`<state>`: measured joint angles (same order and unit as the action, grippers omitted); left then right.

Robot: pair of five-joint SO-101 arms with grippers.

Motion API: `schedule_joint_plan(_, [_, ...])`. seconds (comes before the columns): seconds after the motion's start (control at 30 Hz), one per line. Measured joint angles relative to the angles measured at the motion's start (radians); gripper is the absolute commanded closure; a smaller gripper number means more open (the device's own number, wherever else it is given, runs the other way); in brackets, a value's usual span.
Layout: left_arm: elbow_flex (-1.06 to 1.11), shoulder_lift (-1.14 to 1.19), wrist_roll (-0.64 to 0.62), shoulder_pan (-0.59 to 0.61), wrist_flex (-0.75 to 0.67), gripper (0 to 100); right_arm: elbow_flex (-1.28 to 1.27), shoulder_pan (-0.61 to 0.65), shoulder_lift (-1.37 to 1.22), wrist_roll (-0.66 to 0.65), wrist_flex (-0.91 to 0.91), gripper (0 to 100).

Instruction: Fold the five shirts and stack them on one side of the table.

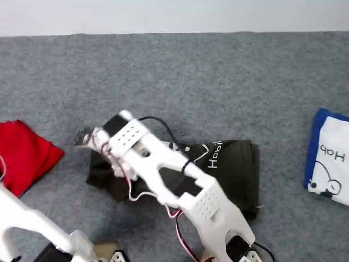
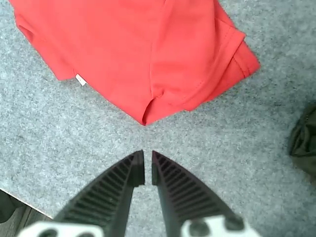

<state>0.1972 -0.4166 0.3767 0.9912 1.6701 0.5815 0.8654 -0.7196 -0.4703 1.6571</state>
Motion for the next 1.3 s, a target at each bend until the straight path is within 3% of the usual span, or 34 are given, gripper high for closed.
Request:
schedule_joint_plan(0.17, [0.000,0.000,0.000,0.000,0.000,97,0.000,-0.054,0.000,0.000,-0.055,79.9])
schedule_joint_plan(0.5, [0.003,0.000,0.000,0.000,0.009,97,0.000,-0.117,-0.002,0.040,-0.129,80.1])
schedule_joint_plan(0.7, [0.003,0.000,0.000,0.000,0.009,97,0.055,-0.112,-0.002,0.040,-0.011,86.1])
schedule_joint_plan(0.8, [0.003,0.000,0.005,0.000,0.009,97,0.114,-0.078,-0.002,0.040,0.089,86.2])
schedule_joint_plan(0.97, [0.003,0.000,0.005,0.000,0.009,97,0.120,-0.014,0.107,0.040,0.097,86.6])
schedule_joint_plan(1.3, [0.003,0.000,0.005,0.000,0.009,97,-0.196,0.256,0.336,0.077,0.097,92.7])
